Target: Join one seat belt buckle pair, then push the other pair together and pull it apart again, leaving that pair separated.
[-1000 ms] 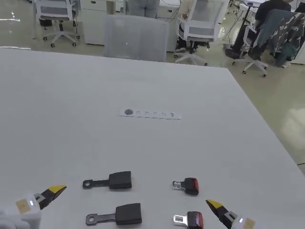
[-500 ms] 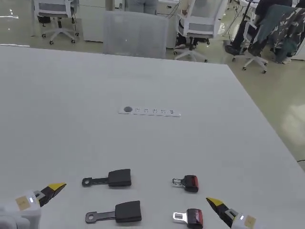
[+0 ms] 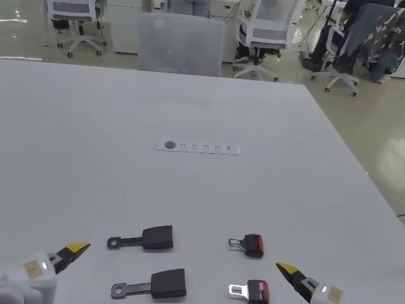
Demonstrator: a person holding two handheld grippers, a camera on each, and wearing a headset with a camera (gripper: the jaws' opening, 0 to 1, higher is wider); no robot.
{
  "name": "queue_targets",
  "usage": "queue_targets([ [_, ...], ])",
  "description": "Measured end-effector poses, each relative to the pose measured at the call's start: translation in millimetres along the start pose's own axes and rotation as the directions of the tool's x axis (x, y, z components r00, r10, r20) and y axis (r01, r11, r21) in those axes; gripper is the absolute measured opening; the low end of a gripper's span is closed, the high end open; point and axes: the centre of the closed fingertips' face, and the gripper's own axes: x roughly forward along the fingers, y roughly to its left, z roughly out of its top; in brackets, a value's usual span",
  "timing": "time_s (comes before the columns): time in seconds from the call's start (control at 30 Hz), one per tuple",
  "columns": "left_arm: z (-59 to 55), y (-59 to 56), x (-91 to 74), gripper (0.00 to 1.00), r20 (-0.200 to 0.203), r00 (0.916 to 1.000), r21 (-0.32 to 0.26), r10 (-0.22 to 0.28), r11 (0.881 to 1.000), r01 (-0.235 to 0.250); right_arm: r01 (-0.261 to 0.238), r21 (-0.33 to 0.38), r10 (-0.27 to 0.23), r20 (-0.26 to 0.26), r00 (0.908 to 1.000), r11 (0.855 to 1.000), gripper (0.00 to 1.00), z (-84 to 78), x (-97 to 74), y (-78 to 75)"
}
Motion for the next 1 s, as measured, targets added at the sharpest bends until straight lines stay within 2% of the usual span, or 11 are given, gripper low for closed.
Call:
queue_targets([
  [0.47, 0.2, 0.3, 9.9, 0.98, -0.014, 0.9999, 0.017, -0.006, 1.0, 0.006, -0.041, -0.021, 0.04, -0.017, 0.999, 0.999, 0.91, 0.8, 12.2, -7.3],
  [0.7, -2.8, 1.9, 19.1, 0.98, -0.027, 0.9995, 0.016, -0.014, 1.0, 0.015, -0.071, -0.033, 0.07, -0.039, 0.9968, 0.997, 0.9, -2.1, 17.5, -9.0],
  [1.0, -3.0, -1.7, 36.3, 0.97, -0.045, 0.9982, 0.028, -0.04, 0.999, 0.042, -0.106, -0.038, 0.103, -0.075, 0.9919, 0.994, 0.88, -10.6, 20.6, -16.5],
])
